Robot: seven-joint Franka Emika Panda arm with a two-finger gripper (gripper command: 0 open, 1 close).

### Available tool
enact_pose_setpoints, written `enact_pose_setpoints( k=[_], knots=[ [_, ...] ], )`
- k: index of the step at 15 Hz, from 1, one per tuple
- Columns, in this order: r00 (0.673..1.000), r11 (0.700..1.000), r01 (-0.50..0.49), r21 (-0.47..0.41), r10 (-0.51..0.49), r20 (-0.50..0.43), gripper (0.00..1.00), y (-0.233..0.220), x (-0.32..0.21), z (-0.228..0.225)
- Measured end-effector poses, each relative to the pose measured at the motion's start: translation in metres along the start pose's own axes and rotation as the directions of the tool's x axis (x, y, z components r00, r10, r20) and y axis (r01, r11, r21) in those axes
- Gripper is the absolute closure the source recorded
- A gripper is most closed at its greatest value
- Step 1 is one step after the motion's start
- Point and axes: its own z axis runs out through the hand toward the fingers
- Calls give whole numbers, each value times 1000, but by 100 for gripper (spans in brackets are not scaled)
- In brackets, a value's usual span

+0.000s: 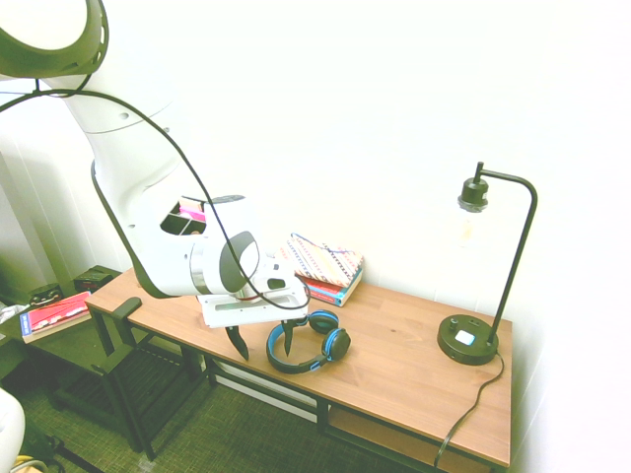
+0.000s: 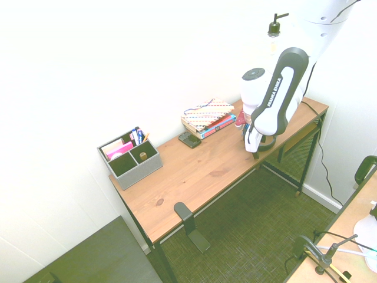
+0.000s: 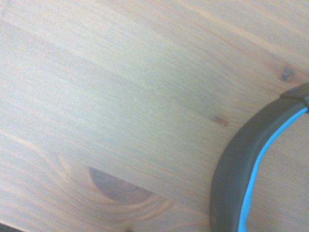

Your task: Hang the headphone

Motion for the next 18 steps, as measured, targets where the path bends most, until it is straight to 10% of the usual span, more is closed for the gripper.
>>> enact_pose_setpoints(
  k=[18],
  knots=[
    [999, 999, -41, 1, 41, 17, 100, 1, -4, 4]
  ],
)
